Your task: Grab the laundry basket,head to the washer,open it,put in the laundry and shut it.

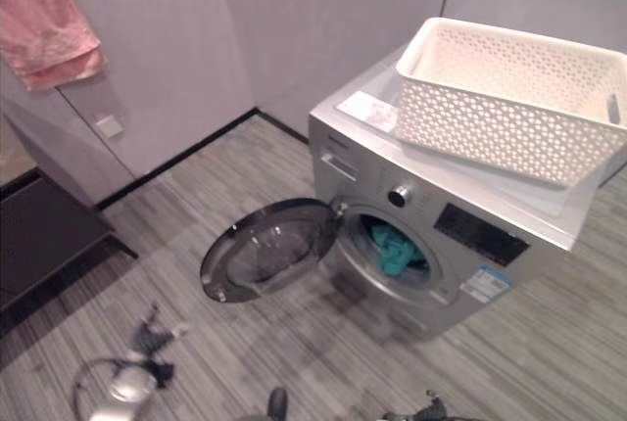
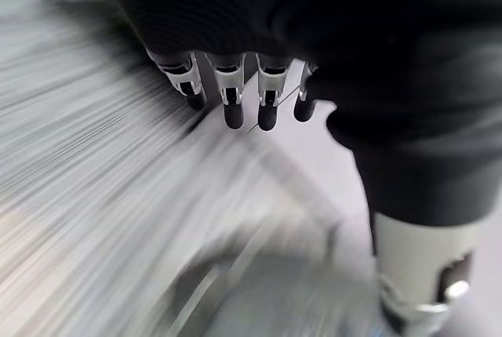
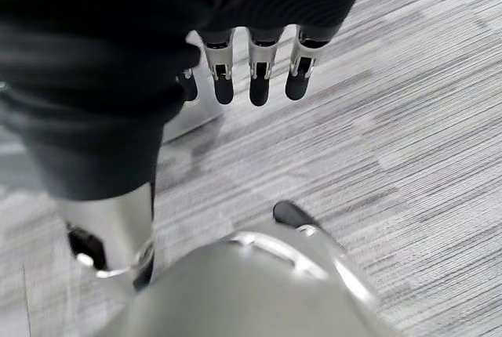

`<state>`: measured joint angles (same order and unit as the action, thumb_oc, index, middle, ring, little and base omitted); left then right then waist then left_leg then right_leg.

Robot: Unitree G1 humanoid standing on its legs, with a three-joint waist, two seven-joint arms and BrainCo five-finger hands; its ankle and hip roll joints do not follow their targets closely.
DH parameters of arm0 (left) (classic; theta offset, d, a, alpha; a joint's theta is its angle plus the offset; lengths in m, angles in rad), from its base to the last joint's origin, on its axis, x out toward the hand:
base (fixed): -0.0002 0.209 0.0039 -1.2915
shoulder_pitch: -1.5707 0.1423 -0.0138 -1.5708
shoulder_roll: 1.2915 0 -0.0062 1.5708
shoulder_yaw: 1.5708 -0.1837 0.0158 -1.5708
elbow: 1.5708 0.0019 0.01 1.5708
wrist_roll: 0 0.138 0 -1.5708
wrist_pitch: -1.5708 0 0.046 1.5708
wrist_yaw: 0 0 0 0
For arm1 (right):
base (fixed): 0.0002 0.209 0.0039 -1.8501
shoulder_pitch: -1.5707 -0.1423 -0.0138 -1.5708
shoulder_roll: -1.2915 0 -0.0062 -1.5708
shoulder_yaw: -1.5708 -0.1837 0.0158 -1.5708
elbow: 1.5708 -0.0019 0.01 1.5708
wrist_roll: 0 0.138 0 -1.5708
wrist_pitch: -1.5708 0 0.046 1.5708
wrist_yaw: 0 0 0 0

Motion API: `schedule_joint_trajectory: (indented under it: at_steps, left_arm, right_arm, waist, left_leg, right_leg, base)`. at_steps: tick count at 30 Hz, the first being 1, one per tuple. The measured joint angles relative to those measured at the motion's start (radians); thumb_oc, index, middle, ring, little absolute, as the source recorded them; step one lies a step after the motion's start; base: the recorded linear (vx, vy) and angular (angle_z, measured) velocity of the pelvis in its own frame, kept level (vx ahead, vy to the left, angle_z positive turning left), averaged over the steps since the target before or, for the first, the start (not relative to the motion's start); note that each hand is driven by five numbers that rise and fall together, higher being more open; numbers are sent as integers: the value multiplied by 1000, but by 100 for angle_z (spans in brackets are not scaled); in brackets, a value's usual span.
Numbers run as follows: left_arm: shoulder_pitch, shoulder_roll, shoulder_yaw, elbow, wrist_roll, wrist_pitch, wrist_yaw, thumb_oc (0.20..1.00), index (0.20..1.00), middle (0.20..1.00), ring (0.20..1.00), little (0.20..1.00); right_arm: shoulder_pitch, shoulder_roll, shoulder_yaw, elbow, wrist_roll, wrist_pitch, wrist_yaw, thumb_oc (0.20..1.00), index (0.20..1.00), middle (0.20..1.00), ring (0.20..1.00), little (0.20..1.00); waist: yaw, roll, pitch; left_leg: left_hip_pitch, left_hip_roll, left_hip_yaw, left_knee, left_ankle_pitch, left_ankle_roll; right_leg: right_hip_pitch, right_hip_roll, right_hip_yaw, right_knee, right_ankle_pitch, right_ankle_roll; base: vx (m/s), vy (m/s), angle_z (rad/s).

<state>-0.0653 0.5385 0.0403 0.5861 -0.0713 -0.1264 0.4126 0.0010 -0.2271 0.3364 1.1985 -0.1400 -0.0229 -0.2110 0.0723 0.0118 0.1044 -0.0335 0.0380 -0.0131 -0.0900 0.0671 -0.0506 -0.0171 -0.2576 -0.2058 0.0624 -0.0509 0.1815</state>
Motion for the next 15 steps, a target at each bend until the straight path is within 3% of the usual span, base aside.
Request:
schedule_joint_trajectory:
  at_steps: [3, 4, 5, 6, 7, 8, 9, 12, 14, 15]
  left_arm:
    - [-230, 137, 12, 73, 4, 10, 52, 1000, 1000, 1000, 1000, 1000]
    - [-359, 222, -26, 144, 4, 15, 65, 1000, 1000, 1000, 1000, 1000]
    - [-588, 376, -164, 300, 4, 15, 91, 1000, 1000, 1000, 1000, 1000]
    - [-675, 433, -190, 332, 4, 14, 90, 1000, 1000, 1000, 1000, 1000]
    - [-737, 447, -191, 345, 4, 12, 94, 1000, 1000, 1000, 1000, 1000]
    - [-903, 439, -332, 460, 0, 3, 90, 1000, 1000, 1000, 1000, 1000]
    - [-973, 434, -389, 499, 0, 3, 86, 1000, 1000, 1000, 1000, 1000]
    - [-1052, 379, -469, 526, 1, -3, 74, 1000, 1000, 1000, 1000, 1000]
    - [-1062, 329, -490, 584, -3, 4, 66, 1000, 1000, 1000, 1000, 1000]
    - [-1157, 288, -523, 677, -12, 22, 63, 1000, 1000, 1000, 1000, 1000]
  right_arm:
    - [-40, -7, 62, -24, -31, 1, 12, 1000, 1000, 1000, 1000, 1000]
    - [-53, -21, 100, -65, -31, 0, 16, 1000, 1000, 1000, 1000, 1000]
    - [-104, -33, 140, -123, -31, -11, 18, 1000, 1000, 1000, 1000, 1000]
    - [-135, -26, 133, -122, -31, -13, 17, 1000, 1000, 1000, 1000, 1000]
    - [-149, -25, 131, -118, -30, -12, 16, 1000, 1000, 1000, 1000, 1000]
    - [-158, -41, 158, -121, -24, -12, 14, 1000, 1000, 1000, 1000, 1000]
    - [-170, -49, 168, -127, -13, -14, 14, 1000, 1000, 1000, 1000, 1000]
    - [-198, -53, 175, -128, 10, -21, 12, 1000, 1000, 1000, 1000, 1000]
    - [-198, -61, 178, -151, 31, -23, 4, 1000, 1000, 1000, 1000, 1000]
    - [-219, -61, 196, -173, 53, -29, -10, 1000, 1000, 1000, 1000, 1000]
  waist:
    - [-11, -5, 12]
    - [-25, -17, 25]
    - [-25, -38, 65]
    - [-41, -52, 93]
    - [-59, -59, 100]
    - [-83, -68, 124]
    - [-93, -69, 146]
    - [-110, -77, 213]
    - [-143, -86, 235]
    - [-146, -107, 265]
  left_leg:
    - [-29, 7, 26, 4, 10, -6]
    - [-73, 18, 30, 22, 14, -12]
    - [-141, 40, 51, 55, 19, -20]
    - [-151, 46, 61, 58, 23, -26]
    - [-161, 47, 69, 59, 25, -27]
    - [-176, 48, 81, 72, 24, -28]
    - [-189, 51, 82, 74, 24, -30]
    - [-230, 67, 104, 70, 41, -46]
    - [-252, 77, 106, 71, 44, -49]
    - [-299, 94, 105, 80, 50, -59]
  right_leg:
    - [-8, 17, 8, -70, 62, 5]
    - [-52, 29, 13, -66, 75, -1]
    - [-130, 38, 38, -36, 85, -9]
    - [-146, 43, 41, -39, 99, -10]
    - [-159, 50, 48, -43, 107, -11]
    - [-189, 48, 61, -29, 110, -12]
    - [-204, 49, 62, -26, 110, -13]
    - [-256, 57, 64, -33, 139, -25]
    - [-281, 76, 64, -35, 147, -33]
    - [-325, 88, 65, -32, 154, -43]
  base:
    - [-228, 74, -18]
    - [-247, 27, -43]
    - [-171, 21, -55]
    - [-151, 25, -54]
    - [-134, 14, -38]
    - [-130, 6, -24]
    - [-115, 2, -24]
    - [-77, -13, -24]
    - [-76, -35, -15]
    - [-52, -37, -11]
